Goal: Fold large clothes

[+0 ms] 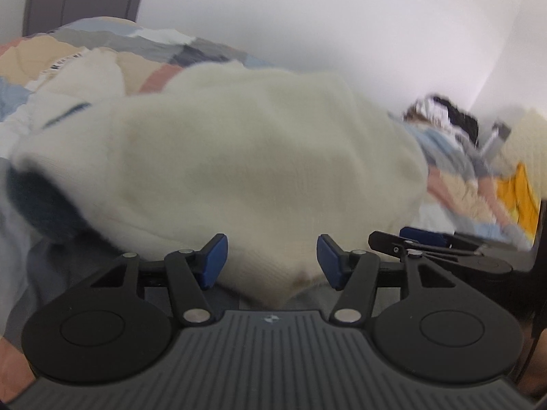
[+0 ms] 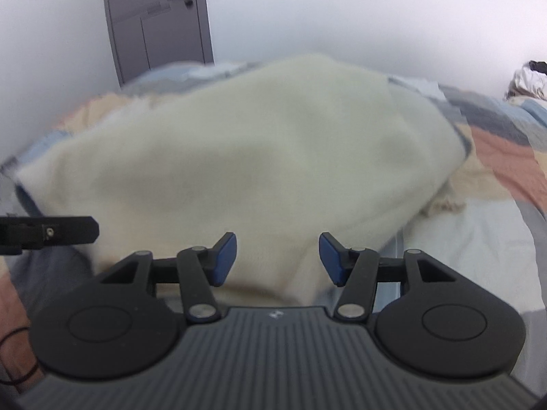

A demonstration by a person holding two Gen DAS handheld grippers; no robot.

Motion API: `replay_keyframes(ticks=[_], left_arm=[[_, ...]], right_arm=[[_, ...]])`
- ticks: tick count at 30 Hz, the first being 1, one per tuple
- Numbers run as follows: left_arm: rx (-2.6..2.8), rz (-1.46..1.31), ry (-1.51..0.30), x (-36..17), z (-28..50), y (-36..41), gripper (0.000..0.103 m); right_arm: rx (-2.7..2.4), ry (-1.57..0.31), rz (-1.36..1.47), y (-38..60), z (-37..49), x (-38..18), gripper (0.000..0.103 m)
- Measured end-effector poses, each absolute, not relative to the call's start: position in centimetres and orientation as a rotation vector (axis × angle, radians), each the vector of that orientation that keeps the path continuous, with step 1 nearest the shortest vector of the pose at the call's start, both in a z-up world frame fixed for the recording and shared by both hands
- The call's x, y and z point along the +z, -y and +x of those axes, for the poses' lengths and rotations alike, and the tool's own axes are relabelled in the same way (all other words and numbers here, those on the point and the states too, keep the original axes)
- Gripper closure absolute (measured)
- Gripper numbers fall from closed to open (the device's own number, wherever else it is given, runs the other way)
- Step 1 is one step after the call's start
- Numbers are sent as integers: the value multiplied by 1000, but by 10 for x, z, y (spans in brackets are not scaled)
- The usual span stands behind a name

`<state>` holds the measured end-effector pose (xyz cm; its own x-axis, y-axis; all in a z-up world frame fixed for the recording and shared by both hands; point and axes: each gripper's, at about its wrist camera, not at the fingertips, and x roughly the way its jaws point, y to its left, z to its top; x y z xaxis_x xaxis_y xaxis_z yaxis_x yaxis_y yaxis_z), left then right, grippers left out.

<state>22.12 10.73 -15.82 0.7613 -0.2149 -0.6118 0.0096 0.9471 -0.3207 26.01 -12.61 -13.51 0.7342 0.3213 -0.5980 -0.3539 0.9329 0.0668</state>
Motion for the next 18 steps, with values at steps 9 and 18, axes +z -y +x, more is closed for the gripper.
replay_keyframes(ticks=[9, 18], left_arm=[[-54, -66, -838, -189, 233, -76, 42], [26, -275, -783, -180, 223, -105, 89]], right_arm=[[377, -706, -259, 106, 251, -152, 45], [373, -672, -222, 118, 246, -144, 79]])
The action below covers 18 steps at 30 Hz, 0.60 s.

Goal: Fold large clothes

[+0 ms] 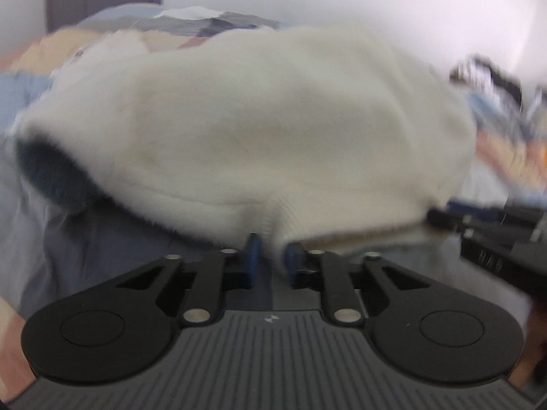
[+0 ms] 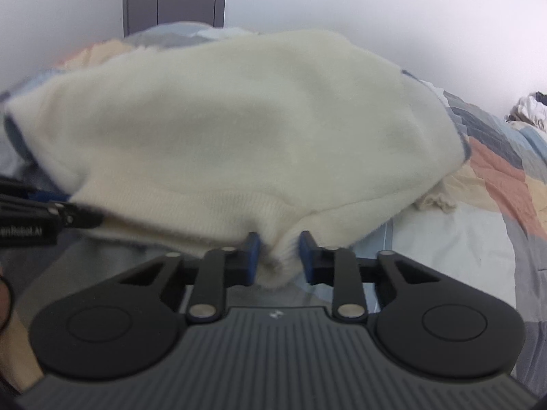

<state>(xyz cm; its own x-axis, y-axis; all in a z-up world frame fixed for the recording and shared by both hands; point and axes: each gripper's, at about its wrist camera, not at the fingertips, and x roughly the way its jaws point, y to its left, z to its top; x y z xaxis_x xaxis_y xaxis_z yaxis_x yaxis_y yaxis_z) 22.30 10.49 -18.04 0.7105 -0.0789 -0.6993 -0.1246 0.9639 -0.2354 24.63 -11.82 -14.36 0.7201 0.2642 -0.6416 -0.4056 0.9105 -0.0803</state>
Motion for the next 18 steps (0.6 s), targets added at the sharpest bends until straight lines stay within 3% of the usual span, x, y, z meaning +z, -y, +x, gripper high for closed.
replay_keyframes(ticks=[3, 9, 11, 12, 18], left_arm=[[15, -369, -701, -164, 207, -112, 96], [5, -482, -630, -141, 179, -113, 97], [16, -508, -659, -143, 176, -114, 97], [19, -535, -679, -146, 176, -115, 97], [33, -768, -828, -182, 180, -124, 97]], right_arm=[[386, -608, -162, 125, 237, -132, 86], [401, -518, -159, 132, 209, -110, 92], [412, -544, -156, 133, 207, -109, 93], [414, -564, -154, 133, 207, -110, 100], [418, -792, -41, 139, 225, -136, 100]])
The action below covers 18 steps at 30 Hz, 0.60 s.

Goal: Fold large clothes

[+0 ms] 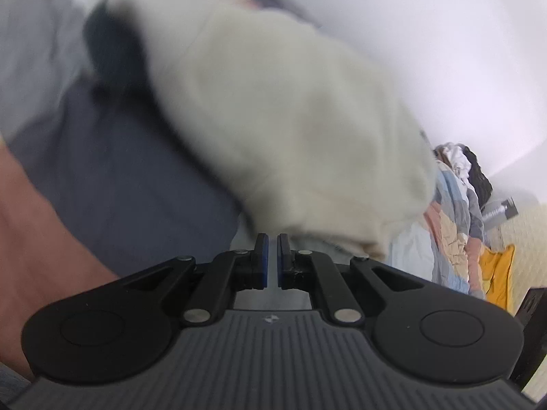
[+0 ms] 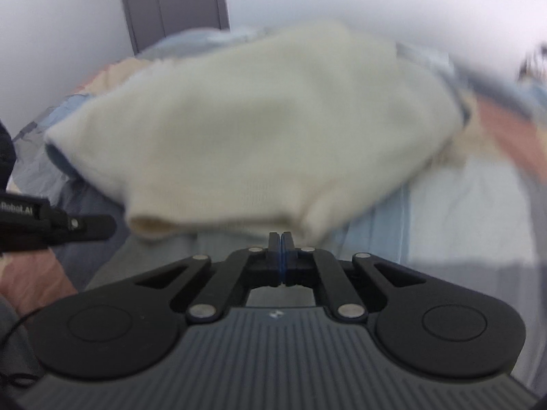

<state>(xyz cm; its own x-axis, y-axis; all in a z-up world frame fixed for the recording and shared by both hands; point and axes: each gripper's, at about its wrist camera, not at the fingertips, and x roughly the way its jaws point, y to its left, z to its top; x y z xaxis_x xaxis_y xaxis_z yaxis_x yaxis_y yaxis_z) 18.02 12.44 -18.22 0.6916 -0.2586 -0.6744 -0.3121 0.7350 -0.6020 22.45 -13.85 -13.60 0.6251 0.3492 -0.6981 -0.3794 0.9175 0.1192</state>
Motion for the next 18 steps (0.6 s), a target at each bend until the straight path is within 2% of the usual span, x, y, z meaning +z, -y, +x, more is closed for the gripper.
replay_keyframes(ticks=[5, 7, 8, 9, 10, 11, 12, 18], left_arm=[[19, -900, -821, -190, 180, -133, 95], [17, -965, -780, -190, 178, -143, 77], [18, -999, -758, -189, 175, -146, 49], [23, -1036, -735, -188, 172, -152, 35], [24, -1072, -699, -188, 168, -157, 35], [24, -1102, -668, -187, 163, -160, 35], [30, -1129, -648, -187, 162, -165, 35], [48, -1303, -661, -211, 169, -179, 33]], right_arm=[[402, -835, 174, 163, 233, -138, 97], [391, -838, 231, 170, 234, -136, 95], [383, -842, 251, 173, 235, -136, 93], [375, -849, 273, 176, 236, -136, 84], [366, -856, 303, 180, 237, -137, 60], [362, -860, 343, 185, 238, -138, 45], [364, -858, 389, 188, 239, -139, 27], [365, -860, 638, 211, 250, -148, 25]])
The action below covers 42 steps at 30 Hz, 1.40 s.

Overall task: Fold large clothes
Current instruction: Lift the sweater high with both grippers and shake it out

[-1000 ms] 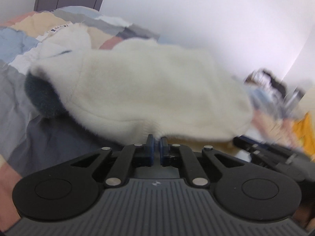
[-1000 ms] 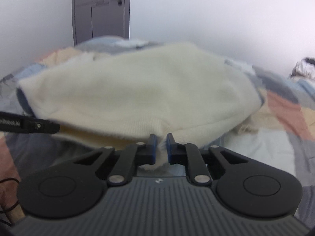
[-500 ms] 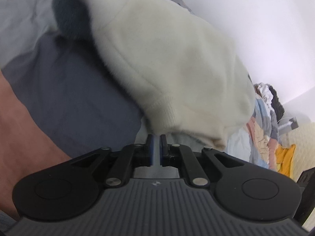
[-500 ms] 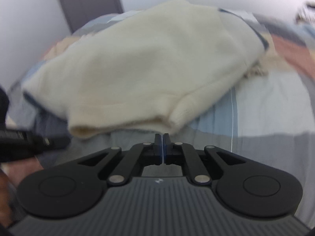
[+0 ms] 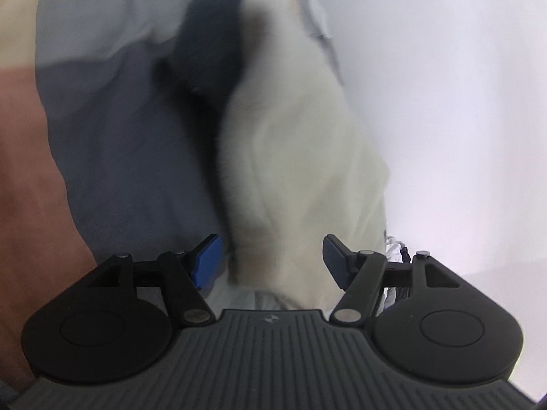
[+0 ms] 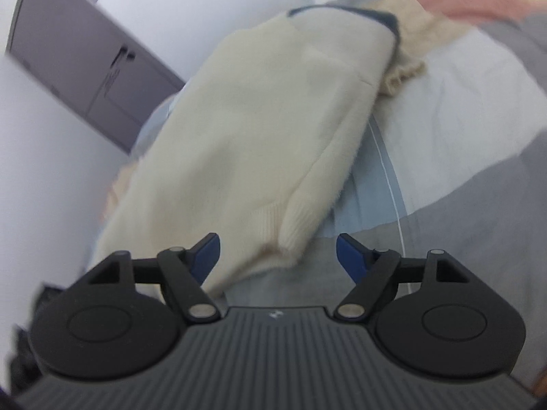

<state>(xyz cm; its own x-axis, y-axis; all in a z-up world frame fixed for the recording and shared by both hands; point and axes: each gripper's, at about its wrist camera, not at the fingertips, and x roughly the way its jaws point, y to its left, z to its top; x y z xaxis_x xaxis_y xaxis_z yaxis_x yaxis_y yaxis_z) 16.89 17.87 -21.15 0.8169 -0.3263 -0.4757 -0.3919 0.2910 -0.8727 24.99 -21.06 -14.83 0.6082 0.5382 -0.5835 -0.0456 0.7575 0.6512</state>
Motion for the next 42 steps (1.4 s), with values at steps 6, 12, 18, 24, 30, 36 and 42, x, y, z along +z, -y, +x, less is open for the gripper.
replay_keyframes(ticks=[6, 12, 18, 24, 30, 36, 42], left_arm=[[58, -1253, -683, -219, 196, -169, 33], [112, -1161, -641, -211, 214, -172, 51], [42, -1307, -597, -215, 202, -174, 87], [-78, -1250, -495, -175, 168, -169, 91], [-201, -1195, -374, -138, 127, -157, 91], [-238, -1170, -293, -107, 103, -139, 92], [-260, -1071, -211, -47, 81, -153, 92]], right_arm=[[320, -879, 842, 220, 281, -173, 25], [295, -837, 764, 213, 322, -181, 44], [331, -790, 845, 218, 333, -177, 86], [449, -614, 759, 218, 302, -124, 89], [511, -566, 709, 231, 252, -107, 90], [560, -432, 755, 250, 212, -73, 90], [546, -387, 753, 261, 194, -36, 90]])
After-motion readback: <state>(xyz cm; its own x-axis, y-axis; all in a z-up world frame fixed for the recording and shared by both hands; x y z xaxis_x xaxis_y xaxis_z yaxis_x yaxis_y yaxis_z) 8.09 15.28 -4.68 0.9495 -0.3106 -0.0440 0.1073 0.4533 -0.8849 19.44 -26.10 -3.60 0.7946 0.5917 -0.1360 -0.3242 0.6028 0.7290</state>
